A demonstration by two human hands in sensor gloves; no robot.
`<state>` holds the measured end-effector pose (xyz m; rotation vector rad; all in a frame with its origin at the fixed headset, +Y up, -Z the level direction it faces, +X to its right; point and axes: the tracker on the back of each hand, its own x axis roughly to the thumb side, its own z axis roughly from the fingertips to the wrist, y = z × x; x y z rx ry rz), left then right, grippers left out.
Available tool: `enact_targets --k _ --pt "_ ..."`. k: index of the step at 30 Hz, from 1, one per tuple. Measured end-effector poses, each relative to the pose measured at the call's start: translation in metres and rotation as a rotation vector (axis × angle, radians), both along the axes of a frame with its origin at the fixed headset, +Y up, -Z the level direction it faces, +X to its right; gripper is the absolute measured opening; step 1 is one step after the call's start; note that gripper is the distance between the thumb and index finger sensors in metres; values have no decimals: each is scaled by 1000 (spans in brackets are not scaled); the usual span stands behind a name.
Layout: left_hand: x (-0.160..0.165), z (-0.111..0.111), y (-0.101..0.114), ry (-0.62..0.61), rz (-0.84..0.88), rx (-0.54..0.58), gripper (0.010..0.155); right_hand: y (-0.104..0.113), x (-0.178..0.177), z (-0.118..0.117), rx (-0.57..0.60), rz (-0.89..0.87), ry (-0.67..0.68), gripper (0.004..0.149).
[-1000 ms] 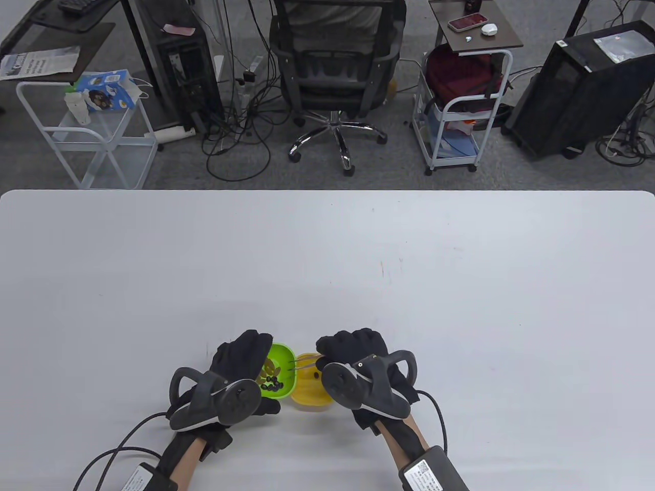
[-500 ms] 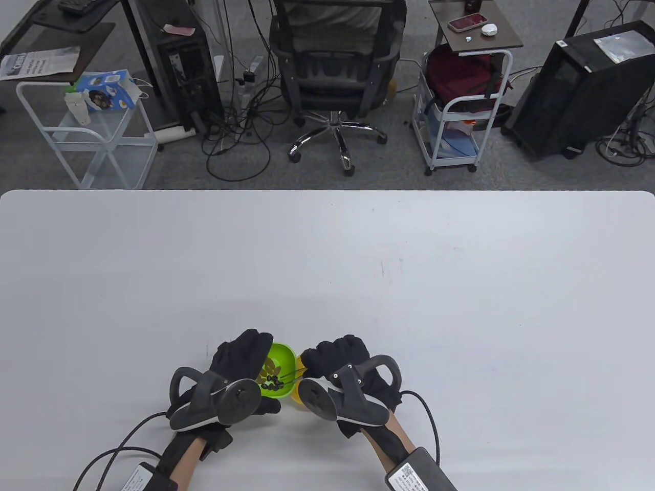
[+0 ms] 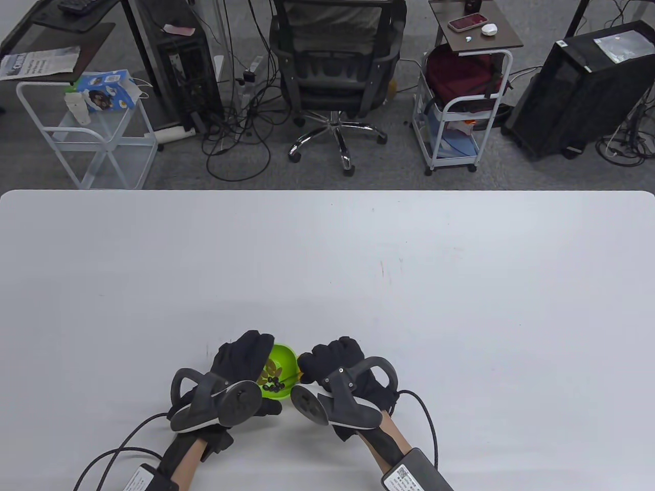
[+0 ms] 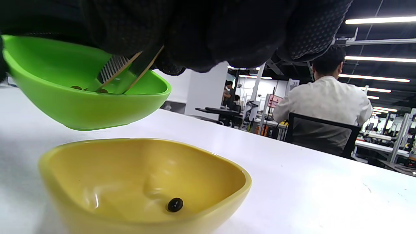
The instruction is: Pick coffee beans with tweezers into small dish
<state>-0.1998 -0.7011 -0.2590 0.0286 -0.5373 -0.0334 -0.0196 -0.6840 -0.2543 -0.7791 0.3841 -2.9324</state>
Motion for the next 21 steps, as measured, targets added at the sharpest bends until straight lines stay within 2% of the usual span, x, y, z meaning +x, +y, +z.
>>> enact_targets --k 21 --pt "-1 1 1 -2 -5 20 114 1 -3 -2 -2 22 -21 43"
